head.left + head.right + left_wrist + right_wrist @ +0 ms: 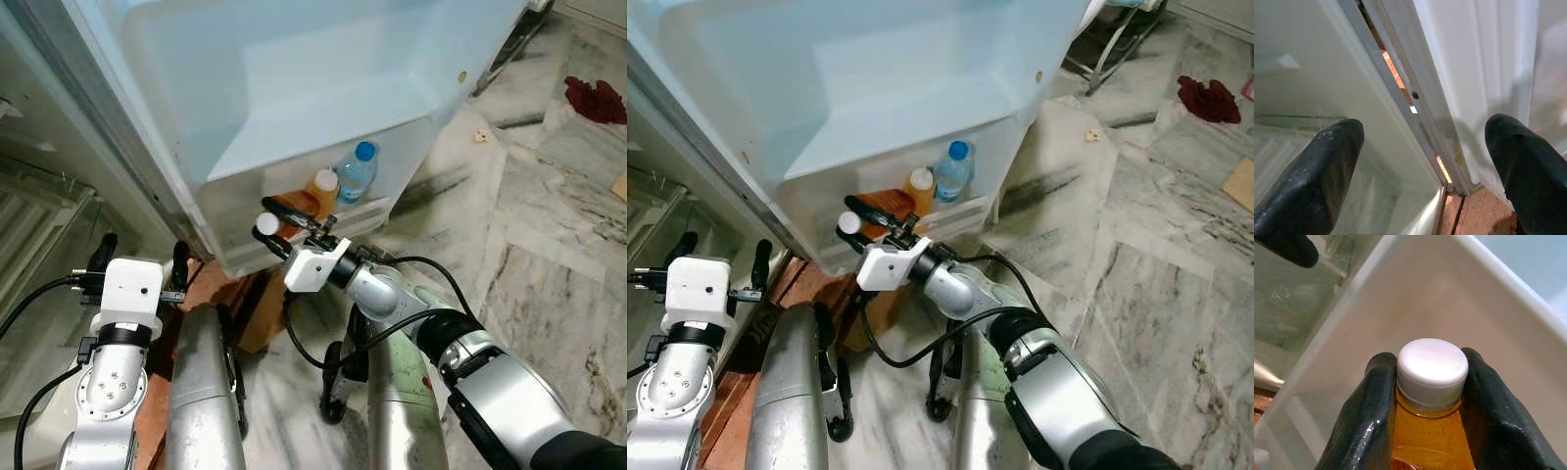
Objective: Restocking fridge
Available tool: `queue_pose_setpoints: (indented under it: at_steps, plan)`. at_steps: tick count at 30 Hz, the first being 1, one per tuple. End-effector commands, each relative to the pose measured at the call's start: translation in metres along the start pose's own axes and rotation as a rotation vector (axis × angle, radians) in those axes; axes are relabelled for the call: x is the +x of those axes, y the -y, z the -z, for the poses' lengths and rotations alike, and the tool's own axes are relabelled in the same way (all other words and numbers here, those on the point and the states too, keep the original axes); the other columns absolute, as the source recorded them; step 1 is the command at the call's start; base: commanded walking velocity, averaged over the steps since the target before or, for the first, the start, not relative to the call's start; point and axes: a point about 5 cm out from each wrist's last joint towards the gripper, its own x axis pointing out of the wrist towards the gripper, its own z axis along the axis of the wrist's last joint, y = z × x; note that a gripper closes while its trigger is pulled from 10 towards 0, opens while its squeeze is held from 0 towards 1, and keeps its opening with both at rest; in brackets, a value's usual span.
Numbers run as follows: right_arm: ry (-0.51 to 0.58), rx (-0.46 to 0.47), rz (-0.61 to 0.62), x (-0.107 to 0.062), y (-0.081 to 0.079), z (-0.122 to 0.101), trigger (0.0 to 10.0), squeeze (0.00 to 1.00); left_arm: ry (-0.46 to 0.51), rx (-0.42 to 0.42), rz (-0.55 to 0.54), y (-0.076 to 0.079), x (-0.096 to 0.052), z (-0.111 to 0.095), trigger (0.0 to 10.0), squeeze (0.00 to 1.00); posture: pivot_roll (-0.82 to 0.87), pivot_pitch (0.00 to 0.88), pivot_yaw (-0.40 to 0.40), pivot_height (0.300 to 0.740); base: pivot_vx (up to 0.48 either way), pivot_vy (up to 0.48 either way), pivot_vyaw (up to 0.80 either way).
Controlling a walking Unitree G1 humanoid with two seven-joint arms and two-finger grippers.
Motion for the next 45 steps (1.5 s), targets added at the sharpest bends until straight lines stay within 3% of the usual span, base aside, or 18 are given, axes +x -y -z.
queue_pose_setpoints:
  at_steps: [1,4,14,23,32,38,45]
  plan:
    - [-0.023,0.022,0.017,-0.005,-0.002,0.004,10.0,0.0,-0.014,0.007,0.011,0.0,-0.004,0.001,10.0,0.0,0.19,0.336,-0.054,0.546,0.0,0.0,0.0]
    - [-0.03,0.049,0.045,-0.003,-0.001,0.003,10.0,0.0,-0.015,0.007,0.013,0.0,-0.004,0.001,10.0,0.0,0.19,0.335,-0.054,0.546,0.0,0.0,0.0]
    - [-0.182,0.343,0.284,-0.004,0.0,0.015,10.0,0.0,-0.023,0.003,0.012,0.002,-0.004,0.002,10.0,0.0,0.19,0.335,-0.059,0.546,0.0,0.0,0.0]
    - [-0.249,0.453,0.389,-0.003,0.003,0.021,10.0,0.0,-0.028,-0.001,0.016,0.004,-0.003,0.003,10.0,0.0,0.18,0.333,-0.062,0.546,0.0,0.0,0.0]
    - [-0.348,0.534,0.367,-0.007,-0.007,0.029,10.0,0.0,-0.03,-0.006,0.013,0.005,-0.001,0.003,10.0,0.0,0.18,0.332,-0.069,0.546,0.0,0.0,0.0]
    - [-0.423,0.528,0.318,-0.008,-0.014,0.035,10.0,0.0,-0.03,-0.004,0.004,0.004,0.0,0.004,10.0,0.0,0.18,0.327,-0.072,0.546,0.0,0.0,0.0]
    - [-0.635,0.588,0.286,-0.023,-0.024,0.053,10.0,0.0,-0.032,-0.01,0.008,0.006,0.004,0.005,10.0,0.0,0.17,0.314,-0.069,0.546,0.0,0.0,0.0]
